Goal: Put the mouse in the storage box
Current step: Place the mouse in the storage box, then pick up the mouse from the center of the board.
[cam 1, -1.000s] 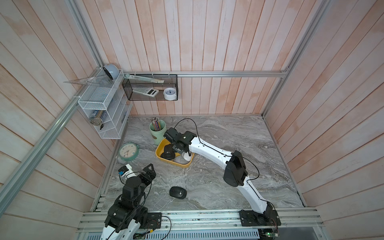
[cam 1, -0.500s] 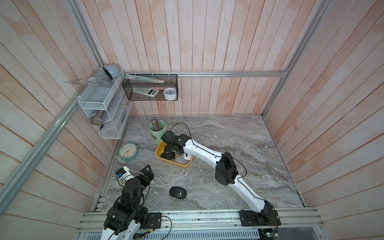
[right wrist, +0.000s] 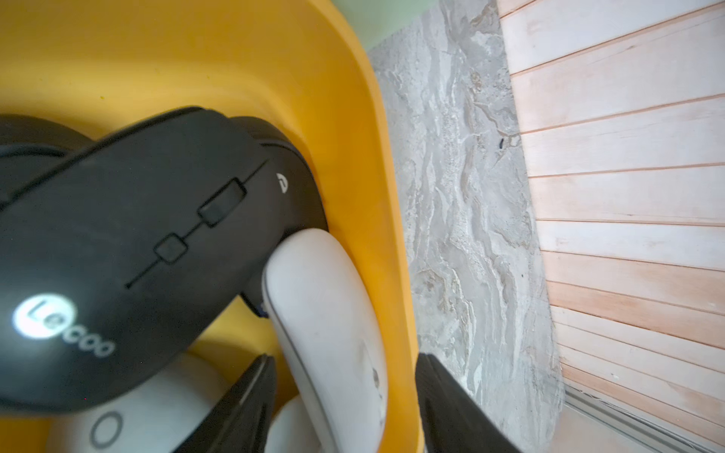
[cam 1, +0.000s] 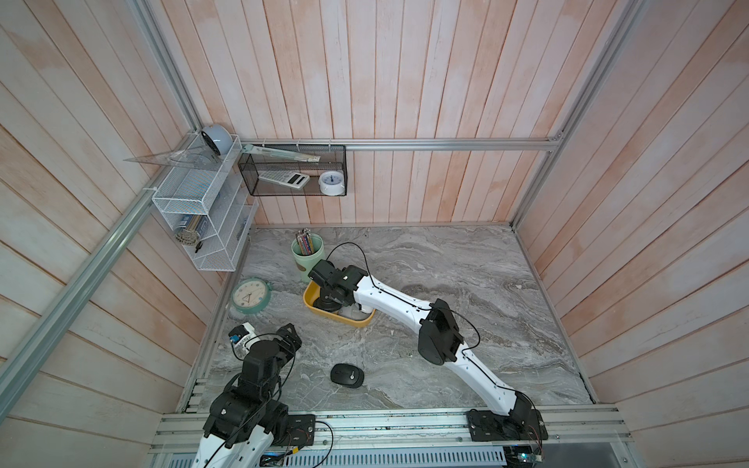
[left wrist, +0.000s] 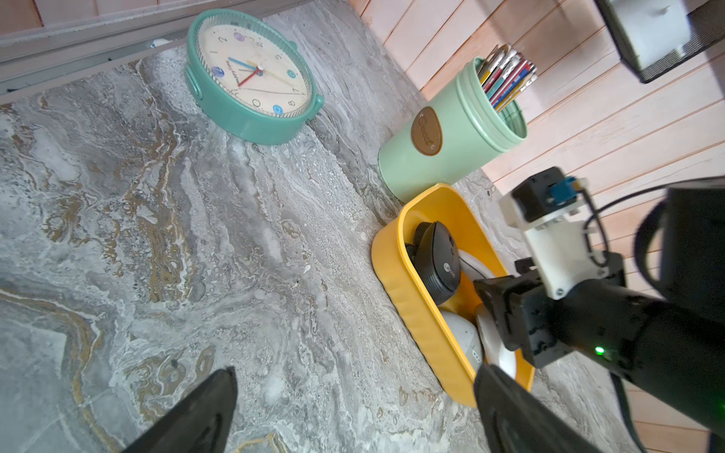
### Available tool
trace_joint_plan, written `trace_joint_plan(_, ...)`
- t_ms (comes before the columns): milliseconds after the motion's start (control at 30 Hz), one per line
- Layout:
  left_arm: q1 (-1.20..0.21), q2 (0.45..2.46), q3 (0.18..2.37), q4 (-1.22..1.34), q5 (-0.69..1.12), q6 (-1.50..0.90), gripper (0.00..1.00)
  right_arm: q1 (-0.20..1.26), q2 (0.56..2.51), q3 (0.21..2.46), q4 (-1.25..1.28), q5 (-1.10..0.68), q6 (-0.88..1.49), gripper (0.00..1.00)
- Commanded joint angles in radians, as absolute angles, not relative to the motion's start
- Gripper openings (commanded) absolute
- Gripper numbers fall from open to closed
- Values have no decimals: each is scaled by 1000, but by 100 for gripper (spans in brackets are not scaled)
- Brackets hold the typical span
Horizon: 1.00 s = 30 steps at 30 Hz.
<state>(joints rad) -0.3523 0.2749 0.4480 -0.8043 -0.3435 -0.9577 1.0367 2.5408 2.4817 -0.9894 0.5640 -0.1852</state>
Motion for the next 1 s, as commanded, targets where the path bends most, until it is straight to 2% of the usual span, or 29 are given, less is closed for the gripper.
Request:
trace_joint_plan(0, -348, 379, 480, -816, -260, -986, 100, 1025, 2360, 2426, -1038, 537, -93, 64)
trace_joint_plan(200, -349, 676, 538, -809, -72, -992, 100, 1027, 2034, 1970, -875, 543, 5, 66)
trace_joint_plan(333, -404, 705, 534, -776, -20, -1045, 100, 1025, 1801, 1649, -740, 581, 95, 68)
trace_joint_plan(667, -833, 791, 574, -884, -247, -1368, 100, 1013, 1333, 1010, -490, 650, 254, 72)
trace_joint_plan(833, -1017, 868, 602, -919, -323, -1537, 100, 987, 1215, 835, -422, 643, 327, 72)
trace_joint_plan(967, -1068, 954, 652, -903, -352, -1587, 100, 956, 1180, 703, -347, 664, 369, 73)
